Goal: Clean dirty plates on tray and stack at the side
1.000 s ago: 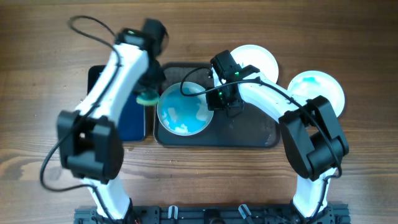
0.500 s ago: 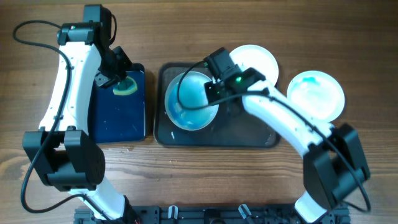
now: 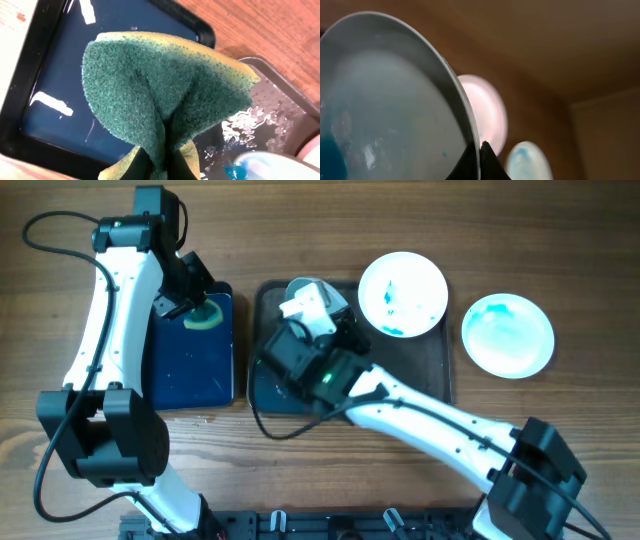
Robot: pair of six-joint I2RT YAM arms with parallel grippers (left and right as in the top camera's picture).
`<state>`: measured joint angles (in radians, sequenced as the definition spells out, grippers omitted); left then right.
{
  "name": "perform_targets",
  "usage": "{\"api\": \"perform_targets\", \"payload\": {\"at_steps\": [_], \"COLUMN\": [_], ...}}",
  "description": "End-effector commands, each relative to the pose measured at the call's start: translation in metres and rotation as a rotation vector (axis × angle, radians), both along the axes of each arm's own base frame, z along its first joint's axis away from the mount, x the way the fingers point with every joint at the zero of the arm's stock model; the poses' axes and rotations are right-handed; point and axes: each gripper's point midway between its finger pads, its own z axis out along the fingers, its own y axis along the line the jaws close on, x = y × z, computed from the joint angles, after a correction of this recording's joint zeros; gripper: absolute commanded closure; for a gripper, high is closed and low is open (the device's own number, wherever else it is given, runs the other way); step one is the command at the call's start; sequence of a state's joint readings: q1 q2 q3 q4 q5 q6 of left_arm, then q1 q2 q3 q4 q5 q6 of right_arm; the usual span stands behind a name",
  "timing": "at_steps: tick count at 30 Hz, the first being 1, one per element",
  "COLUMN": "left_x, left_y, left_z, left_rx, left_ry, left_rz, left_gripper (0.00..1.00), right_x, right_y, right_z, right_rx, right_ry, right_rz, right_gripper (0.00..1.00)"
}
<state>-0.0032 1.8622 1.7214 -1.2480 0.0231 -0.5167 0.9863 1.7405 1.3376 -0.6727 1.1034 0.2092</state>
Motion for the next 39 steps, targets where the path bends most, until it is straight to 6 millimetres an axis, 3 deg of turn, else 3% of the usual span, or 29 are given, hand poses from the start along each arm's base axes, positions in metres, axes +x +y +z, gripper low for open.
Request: {"api": "perform_targets", "payload": {"at_steps": [1,7,12,18,21,23,27,31,33,36,39], "left_x": [0.006,0.008,0.008,0.008,0.009,0.011,0.015,0.019,0.023,0.026,0.027], "left_y": [-0.002,-0.002,-0.005,-0.010,-0.015,-0.020,-0.034,-0.053,-0.064,-0.077,-0.086], "left_z": [0.008,0.008,0.008,0.009,0.009,0.010,0.011,0.013,0.015,0.017,0.018], "left_rx": [-0.020,-0.020,-0.038,-0.067,-0.089,-0.092,-0.094,-0.096,-0.099,-0.102,-0.104], "left_ry": [-0.037,-0.046,-0.048,-0.048,-0.053,-0.062,-0.082,-0.107,-0.128,-0.152,-0.162], "left_rz": [-0.011,-0.011,-0.015,-0.021,-0.028,-0.040,-0.076,-0.123,-0.149,-0.179,-0.200], "left_gripper": [0.96,0.96,0.96,0.96,0.96,0.96,0.96,0.96,0.96,0.96,0.96], "right_x": [-0.007,-0.012,-0.009,-0.013,-0.017,-0.011,0.010,0.030,0.034,0.032,0.020], "right_y": [-0.015,-0.012,0.003,0.031,0.034,0.025,-0.020,-0.108,-0.165,-0.242,-0.304], "right_z": [0.057,0.066,0.044,-0.013,-0.024,-0.023,-0.006,0.013,0.018,0.012,-0.006], "right_rx": [-0.118,-0.142,-0.073,0.262,0.479,0.631,0.856,1.007,1.043,1.063,1.088], "right_ry": [-0.235,-0.276,-0.165,0.154,0.313,0.404,0.477,0.415,0.349,0.271,0.222], "right_rz": [-0.104,-0.107,-0.027,0.091,0.090,0.073,0.000,-0.200,-0.347,-0.562,-0.755], "right_gripper": [0.96,0.96,0.96,0.96,0.96,0.96,0.96,0.96,0.96,0.96,0.96]}}
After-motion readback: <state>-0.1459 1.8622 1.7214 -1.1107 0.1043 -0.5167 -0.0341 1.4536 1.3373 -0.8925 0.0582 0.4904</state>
